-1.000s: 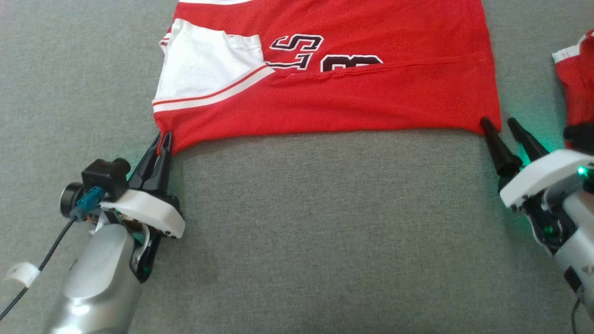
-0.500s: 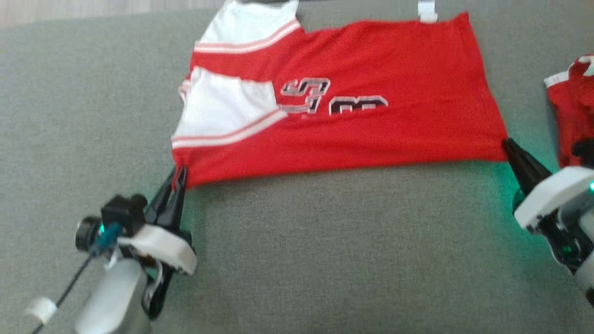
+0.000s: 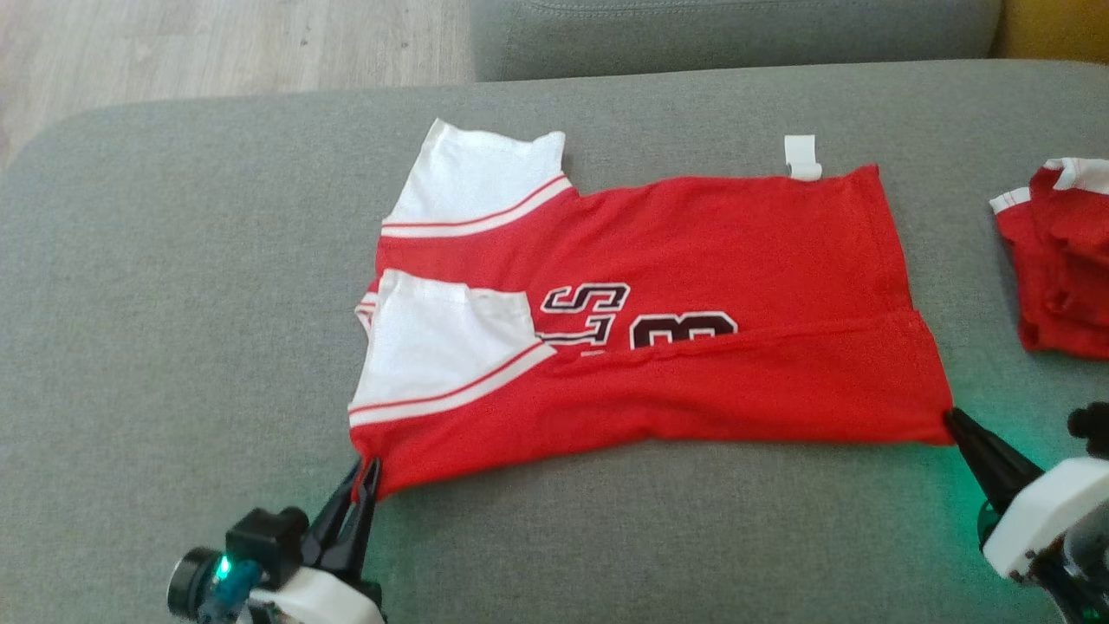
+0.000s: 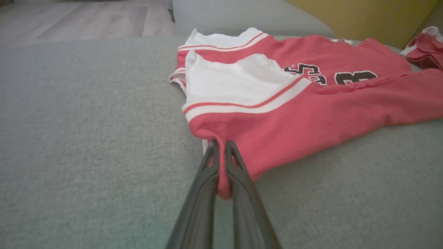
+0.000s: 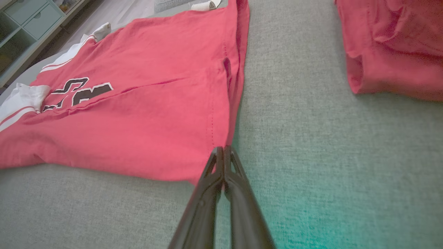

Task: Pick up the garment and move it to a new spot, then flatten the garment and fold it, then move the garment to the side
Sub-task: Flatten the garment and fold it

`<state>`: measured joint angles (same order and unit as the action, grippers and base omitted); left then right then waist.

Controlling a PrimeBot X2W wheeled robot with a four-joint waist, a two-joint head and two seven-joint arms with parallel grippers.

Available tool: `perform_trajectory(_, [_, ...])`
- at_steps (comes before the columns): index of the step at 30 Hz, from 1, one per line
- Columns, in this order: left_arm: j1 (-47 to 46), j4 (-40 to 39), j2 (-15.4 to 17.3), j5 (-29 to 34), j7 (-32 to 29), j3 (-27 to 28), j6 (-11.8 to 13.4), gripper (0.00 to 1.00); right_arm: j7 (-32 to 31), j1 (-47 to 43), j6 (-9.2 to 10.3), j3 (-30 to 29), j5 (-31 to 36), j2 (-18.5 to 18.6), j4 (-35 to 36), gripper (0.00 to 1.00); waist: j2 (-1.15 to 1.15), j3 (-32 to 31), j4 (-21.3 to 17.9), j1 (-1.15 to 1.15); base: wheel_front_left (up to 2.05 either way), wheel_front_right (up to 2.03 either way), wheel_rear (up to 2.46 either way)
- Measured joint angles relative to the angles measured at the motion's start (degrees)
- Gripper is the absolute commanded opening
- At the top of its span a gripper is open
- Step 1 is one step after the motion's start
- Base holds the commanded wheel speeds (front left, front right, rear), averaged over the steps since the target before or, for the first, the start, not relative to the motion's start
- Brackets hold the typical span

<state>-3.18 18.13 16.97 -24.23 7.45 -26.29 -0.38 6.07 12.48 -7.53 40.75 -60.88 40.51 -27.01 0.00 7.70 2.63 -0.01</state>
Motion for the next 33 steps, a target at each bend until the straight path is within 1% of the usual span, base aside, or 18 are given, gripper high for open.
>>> perform_trajectory(5, [2.14,-2.61,0.96,-0.66,-2.54,-1.00,0.40,0.00,-0.12,-2.61,0.00,-1.94,1.52,-0.05,1.11,0.00,0.00,-0.56,-0.09,0.00,0.00,0.00,0.00])
perform_trajectory(11, [2.19,-2.46,1.13,-1.07,-3.38,-1.46,0.43,0.00,-0.93,-3.44,0.00,-3.75,3.98,-0.35,2.18,0.00,0.00,-0.41,-0.41,0.01,0.00,0.00,0.00])
perform_trajectory(12, [2.17,-2.38,1.24,-0.93,-3.44,-1.56,0.44,0.19,-1.29,-3.85,0.00,-4.53,5.03,-0.46,2.34,0.25,0.00,-0.36,-0.67,0.01,0.00,0.00,0.00])
perform_trajectory(13, [2.12,-2.42,1.34,-0.82,-3.41,-1.58,0.51,1.00,-1.32,-4.00,0.00,-5.09,5.33,-0.53,2.32,1.00,0.00,-0.36,-0.79,0.01,0.00,0.00,0.00])
perform_trajectory(17, [1.89,-3.05,2.20,-0.41,-3.25,-1.47,1.52,1.00,-1.25,-4.72,0.00,-7.84,6.83,-0.84,3.79,1.00,0.00,-0.53,-1.35,0.01,0.00,0.00,0.00])
perform_trajectory(20, [1.20,-4.22,3.43,0.15,-2.83,-1.19,1.89,1.00,-0.63,-5.21,0.00,-9.53,8.36,-1.57,5.84,1.00,0.00,-0.60,-1.95,0.01,0.00,0.00,0.00])
perform_trajectory(24, [-3.48,-5.57,5.88,1.54,-3.55,-0.21,1.75,1.00,0.37,-5.84,0.00,-12.54,10.84,-2.34,9.12,1.00,0.00,-0.08,-2.85,0.01,0.00,0.00,0.00])
perform_trajectory(26, [-7.62,-5.81,6.80,2.10,-4.47,0.26,0.83,1.00,0.55,-6.08,0.00,-13.85,12.41,-2.98,10.56,1.00,0.00,0.58,-3.36,0.01,0.00,0.00,0.00])
perform_trajectory(29, [-15.73,-5.67,7.44,2.53,-6.50,0.31,-1.45,1.00,0.54,-6.06,0.00,-15.12,14.61,-4.45,12.95,1.00,0.00,2.26,-4.16,0.02,0.00,0.00,0.00])
perform_trajectory(33, [-28.13,-2.01,7.87,2.88,-10.04,0.00,-4.87,1.00,0.33,-5.44,0.00,-16.29,17.22,-5.83,15.60,1.00,0.00,5.58,-5.49,0.02,0.00,0.00,0.00])
